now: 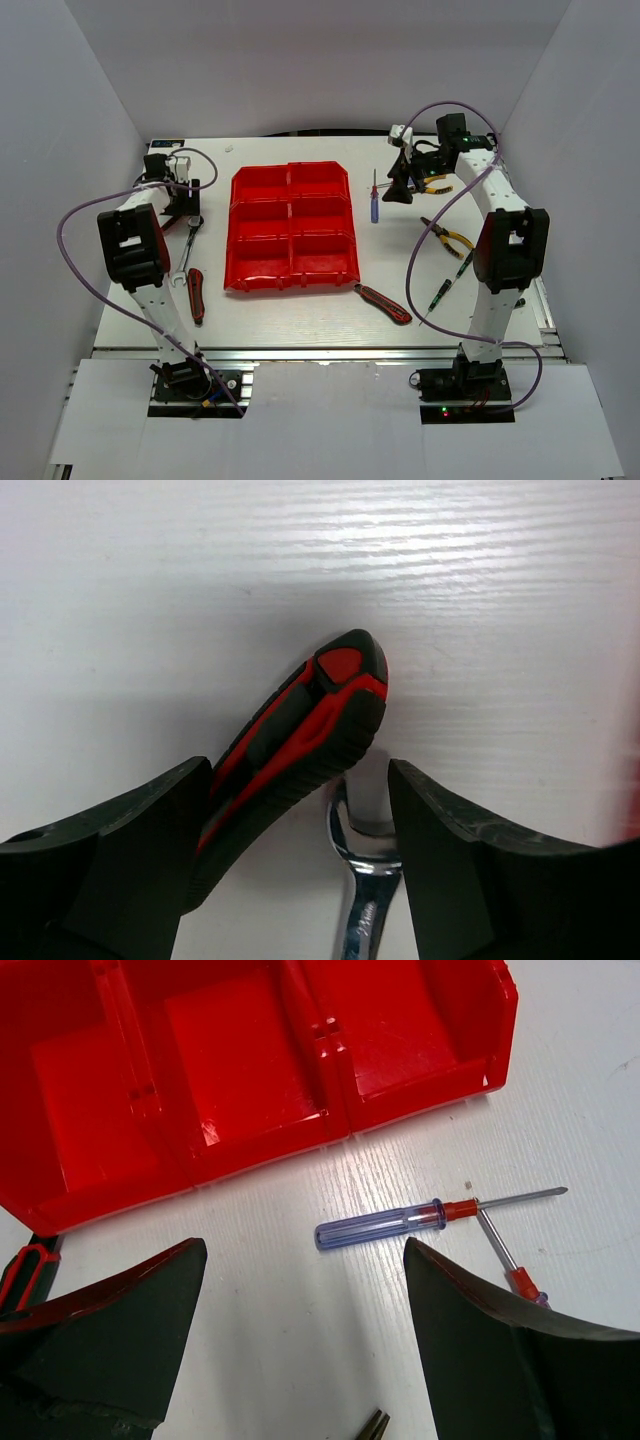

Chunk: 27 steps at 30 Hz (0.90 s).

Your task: Sort the tools into containers

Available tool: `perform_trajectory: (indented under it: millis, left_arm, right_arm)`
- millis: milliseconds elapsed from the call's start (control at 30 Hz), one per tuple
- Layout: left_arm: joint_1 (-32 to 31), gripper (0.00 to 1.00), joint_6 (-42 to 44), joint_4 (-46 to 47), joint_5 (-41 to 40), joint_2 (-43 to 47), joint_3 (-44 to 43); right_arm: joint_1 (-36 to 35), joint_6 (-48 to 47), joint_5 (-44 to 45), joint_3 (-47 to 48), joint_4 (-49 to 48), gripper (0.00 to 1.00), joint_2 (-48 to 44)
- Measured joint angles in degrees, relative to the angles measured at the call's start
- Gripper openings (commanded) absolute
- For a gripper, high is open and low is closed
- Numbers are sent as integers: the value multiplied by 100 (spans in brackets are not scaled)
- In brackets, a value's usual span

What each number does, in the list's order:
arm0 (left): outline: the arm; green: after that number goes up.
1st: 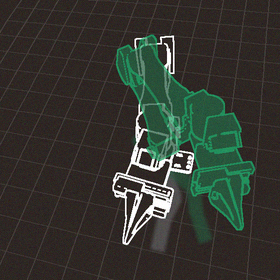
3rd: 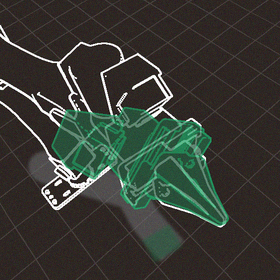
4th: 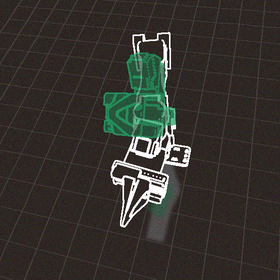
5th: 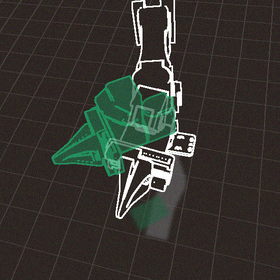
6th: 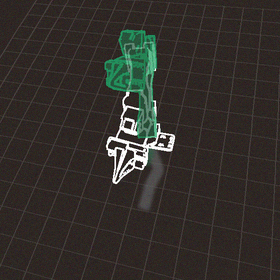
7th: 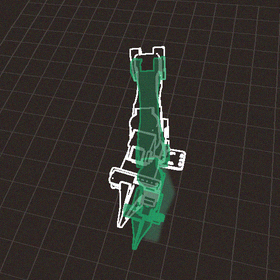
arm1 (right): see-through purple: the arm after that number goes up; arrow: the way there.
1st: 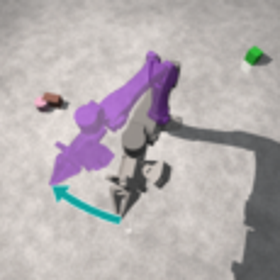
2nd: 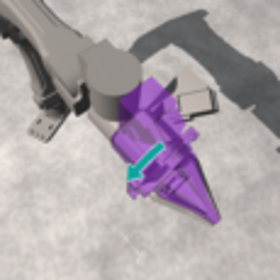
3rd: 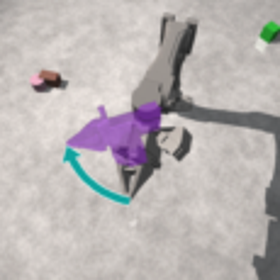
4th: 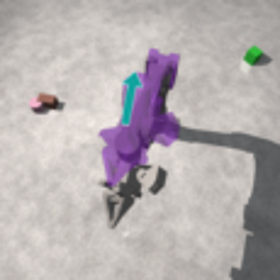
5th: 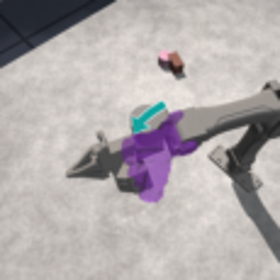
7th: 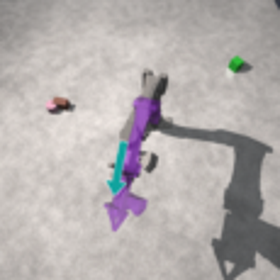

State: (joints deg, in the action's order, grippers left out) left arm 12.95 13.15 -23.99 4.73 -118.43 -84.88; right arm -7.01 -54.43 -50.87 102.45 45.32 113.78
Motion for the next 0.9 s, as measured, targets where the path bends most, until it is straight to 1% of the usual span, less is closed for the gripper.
perform_trajectory:
  millis: [233,267,367,400,433,467,567,600,700,833,900]
  left_arm:
    - [192,72,-164,177,46,-151,0]
    - [208,67,-190,179,57,-153,0]
    - [258,58,-273,175,52,-173,-26]
    - [278,48,-304,177,59,-186,-37]
    - [295,43,-352,173,68,-192,-44]
    - [315,40,-396,155,70,-203,-59]
    - [345,35,-494,96,66,-225,-118]
    - [350,30,-525,74,66,-225,-129]
    - [356,28,-614,4,42,-227,-162]
    - [376,23,-809,-136,87,-229,-227]
    - [382,22,-944,-197,166,-229,-249]
  right_arm:
    - [20,4,15,-24,0,86,-81]
    - [24,4,15,-24,-2,86,-90]
    - [24,7,15,-24,-2,86,-92]
    - [24,7,15,-24,0,86,-92]
    - [24,7,15,-24,-2,86,-92]
    - [24,7,15,-24,-2,86,-92]
    - [24,9,15,-57,-9,86,-105]
    - [24,9,15,-85,-7,86,-120]
    - [26,11,13,-118,-7,86,-136]
    - [26,24,13,-127,-7,86,-136]
    - [26,26,13,-133,-9,86,-136]
